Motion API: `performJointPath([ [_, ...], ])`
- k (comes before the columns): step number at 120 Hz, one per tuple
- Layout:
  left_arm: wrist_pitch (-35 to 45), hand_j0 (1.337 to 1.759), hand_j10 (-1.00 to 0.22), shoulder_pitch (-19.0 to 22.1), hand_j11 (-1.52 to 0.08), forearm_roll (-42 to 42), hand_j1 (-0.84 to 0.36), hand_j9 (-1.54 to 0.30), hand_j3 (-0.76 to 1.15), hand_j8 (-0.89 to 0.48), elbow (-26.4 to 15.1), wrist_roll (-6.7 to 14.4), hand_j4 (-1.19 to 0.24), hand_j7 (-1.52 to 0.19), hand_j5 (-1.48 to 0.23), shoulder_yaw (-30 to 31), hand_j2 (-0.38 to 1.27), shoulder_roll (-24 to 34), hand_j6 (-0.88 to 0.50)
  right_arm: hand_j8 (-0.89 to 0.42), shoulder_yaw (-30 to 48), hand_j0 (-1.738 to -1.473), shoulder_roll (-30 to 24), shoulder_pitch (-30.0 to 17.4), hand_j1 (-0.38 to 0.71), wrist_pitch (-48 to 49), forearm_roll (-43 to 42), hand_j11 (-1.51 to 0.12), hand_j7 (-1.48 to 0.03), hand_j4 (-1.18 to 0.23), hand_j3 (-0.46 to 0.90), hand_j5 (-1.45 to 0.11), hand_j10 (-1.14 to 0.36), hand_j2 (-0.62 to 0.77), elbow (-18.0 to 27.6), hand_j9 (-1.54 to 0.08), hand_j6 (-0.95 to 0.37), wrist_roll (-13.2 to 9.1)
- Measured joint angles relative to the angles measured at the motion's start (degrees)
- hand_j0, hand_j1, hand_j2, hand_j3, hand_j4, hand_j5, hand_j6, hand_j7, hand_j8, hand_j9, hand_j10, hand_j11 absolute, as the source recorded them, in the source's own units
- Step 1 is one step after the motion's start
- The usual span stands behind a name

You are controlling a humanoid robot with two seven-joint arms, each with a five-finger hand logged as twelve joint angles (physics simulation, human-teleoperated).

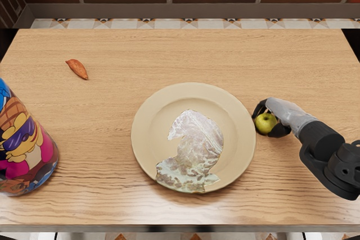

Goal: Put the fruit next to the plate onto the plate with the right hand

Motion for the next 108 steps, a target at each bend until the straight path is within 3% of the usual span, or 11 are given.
performJointPath([
  [37,0.0,1.658,-0.01,-0.03,-0.01,0.0,0.34,-0.01,0.0,-0.01,0.0,0.0,-0.01,-0.01,-0.01,-0.01,0.0,0.0,-0.01,-0.37,0.11,-1.65,0.01,-0.08,0.27,-0.02,0.23,-0.85,-0.84,-0.64,0.0,-0.83,-0.65,0.14,-0.27,-0.85,-0.4,0.06],
  [69,0.0,1.658,-0.01,-0.06,-0.01,0.0,0.34,-0.01,0.0,-0.01,0.0,0.0,-0.01,-0.01,-0.01,0.0,0.0,0.0,-0.01,-0.43,0.58,-1.651,0.02,-0.11,0.24,-0.06,0.48,-0.87,-0.86,-0.7,0.0,-0.85,-0.67,0.22,-0.82,-0.87,-0.48,0.05],
  [108,0.0,1.658,-0.01,0.01,-0.01,0.0,0.34,-0.01,0.0,-0.01,0.0,0.0,-0.01,-0.01,-0.01,0.01,0.0,0.0,-0.01,-0.42,4.15,-1.654,-0.49,-0.12,0.22,0.19,2.75,-0.92,-0.89,-0.68,0.0,-0.91,-0.67,0.21,-0.97,-0.92,-0.48,0.03],
])
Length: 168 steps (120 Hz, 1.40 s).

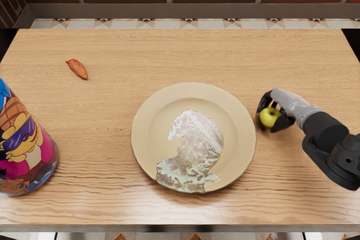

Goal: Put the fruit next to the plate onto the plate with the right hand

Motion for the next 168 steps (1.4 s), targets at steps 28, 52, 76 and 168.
performJointPath([
  [28,0.0,1.658,-0.01,-0.04,-0.01,0.0,0.34,-0.01,0.0,-0.01,0.0,0.0,-0.01,-0.01,-0.01,0.0,0.0,0.0,-0.01,-0.43,4.21,-1.655,-0.01,0.0,0.21,0.13,0.19,-0.92,-0.9,-0.68,0.0,-0.92,-0.68,0.2,0.38,-0.92,-0.48,-0.02],
  [52,0.0,1.658,-0.01,-0.04,-0.01,0.0,0.34,-0.01,0.0,-0.01,0.0,0.0,-0.01,-0.01,-0.01,0.0,0.0,0.0,-0.01,-0.43,7.37,-1.655,1.77,0.28,0.21,0.09,0.24,-0.93,-0.9,-0.68,0.0,-0.93,-0.68,0.2,1.0,-0.93,-0.48,-0.03],
  [76,0.0,1.658,-0.01,-0.01,-0.01,0.0,0.34,-0.01,0.0,-0.01,0.0,0.0,-0.01,-0.01,-0.01,0.01,0.0,0.0,-0.01,-0.42,10.16,-1.656,5.91,0.53,0.21,0.23,0.28,-0.93,-0.9,-0.67,0.0,-0.94,-0.67,0.2,1.17,-0.93,-0.48,0.0],
  [168,0.0,1.658,-0.01,0.0,-0.01,0.0,0.34,-0.01,0.0,-0.01,0.0,0.0,-0.01,-0.01,-0.01,0.01,0.0,0.0,-0.01,-0.39,9.49,-1.657,18.81,-4.38,0.26,2.86,-0.17,-0.96,-0.91,-0.67,0.0,-0.96,-0.65,0.27,1.12,-0.95,-0.45,0.0],
])
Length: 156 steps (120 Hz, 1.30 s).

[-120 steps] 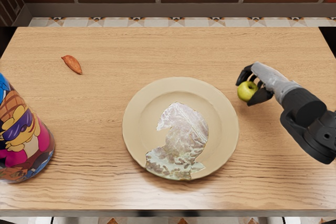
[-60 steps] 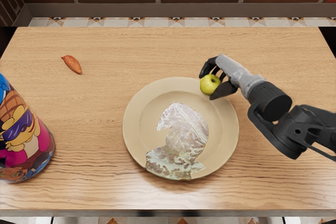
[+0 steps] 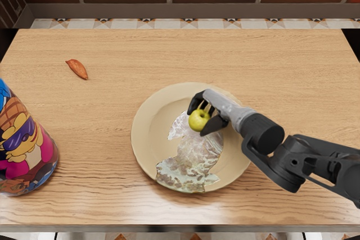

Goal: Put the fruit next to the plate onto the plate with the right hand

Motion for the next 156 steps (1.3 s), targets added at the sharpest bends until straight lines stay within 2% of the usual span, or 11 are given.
performJointPath([
  [25,0.0,1.658,-0.01,-0.07,-0.01,0.0,0.34,-0.01,0.0,-0.01,0.0,0.0,-0.01,-0.01,-0.01,0.0,0.0,0.0,-0.01,-0.39,-0.56,-1.657,0.47,-0.97,0.25,0.06,-0.27,-0.94,-0.9,-0.67,0.0,-0.94,-0.65,0.25,-0.06,-0.94,-0.45,0.01],
  [37,0.0,1.658,-0.01,-0.01,-0.01,0.0,0.34,-0.01,0.0,-0.01,0.0,0.0,-0.01,-0.01,-0.01,0.0,0.0,0.0,-0.01,-0.31,-0.24,-1.657,0.76,-1.04,0.1,-0.13,-0.36,-0.67,-0.65,-0.49,0.0,-0.67,-0.47,0.14,-0.27,-0.67,-0.35,0.01],
  [51,0.0,1.658,-0.01,0.0,-0.01,0.0,0.34,-0.01,0.0,-0.01,0.0,0.0,-0.01,-0.01,-0.01,0.0,0.0,0.0,-0.01,-0.19,0.1,-1.658,0.83,-1.1,-0.08,-0.13,-0.26,-0.39,-0.38,-0.28,0.0,-0.39,-0.27,0.08,-0.23,-0.39,-0.21,0.01],
  [75,0.0,1.658,-0.01,0.0,-0.01,0.0,0.34,-0.01,0.0,-0.01,0.0,0.0,-0.01,-0.01,-0.01,0.0,0.0,0.0,-0.01,-0.07,3.93,-1.658,1.01,-1.01,-0.25,3.37,1.39,-0.15,-0.14,-0.11,0.0,-0.15,-0.1,0.03,0.04,-0.15,-0.08,0.01],
  [106,0.0,1.658,-0.01,-0.02,-0.01,0.0,0.34,-0.01,0.0,-0.01,0.0,0.0,-0.01,-0.01,-0.01,0.0,0.0,0.0,-0.01,-0.02,20.12,-1.658,0.52,-1.07,-0.32,24.17,17.81,-0.04,-0.04,-0.03,0.0,-0.04,-0.03,0.01,0.08,-0.04,-0.02,0.01],
  [125,0.0,1.658,-0.01,0.0,-0.01,0.0,0.34,-0.01,0.0,-0.01,0.0,0.0,-0.01,-0.01,-0.01,0.0,0.0,0.0,-0.01,-0.01,27.22,-1.658,-2.27,-1.12,-0.34,34.6,27.41,-0.02,-0.02,-0.01,0.0,-0.02,-0.01,0.0,-0.04,-0.02,-0.01,0.01],
  [137,0.0,1.658,-0.01,0.0,-0.01,0.0,0.34,-0.01,0.0,-0.01,0.0,0.0,-0.01,-0.01,-0.01,0.0,0.0,0.0,-0.01,-0.01,30.35,-1.658,-6.54,-1.07,-0.34,41.28,35.31,-0.01,-0.01,-0.01,0.0,-0.01,-0.01,0.0,-0.42,-0.01,-0.01,0.01],
  [156,0.0,1.658,-0.01,-0.04,-0.01,0.0,0.34,-0.01,0.0,-0.01,0.0,0.0,-0.01,-0.01,-0.01,0.0,0.0,0.0,-0.01,0.0,32.75,-1.658,-17.83,-0.44,-0.35,49.87,50.99,-0.01,-0.01,0.0,0.0,-0.01,0.0,0.0,-2.32,-0.01,0.0,0.01],
])
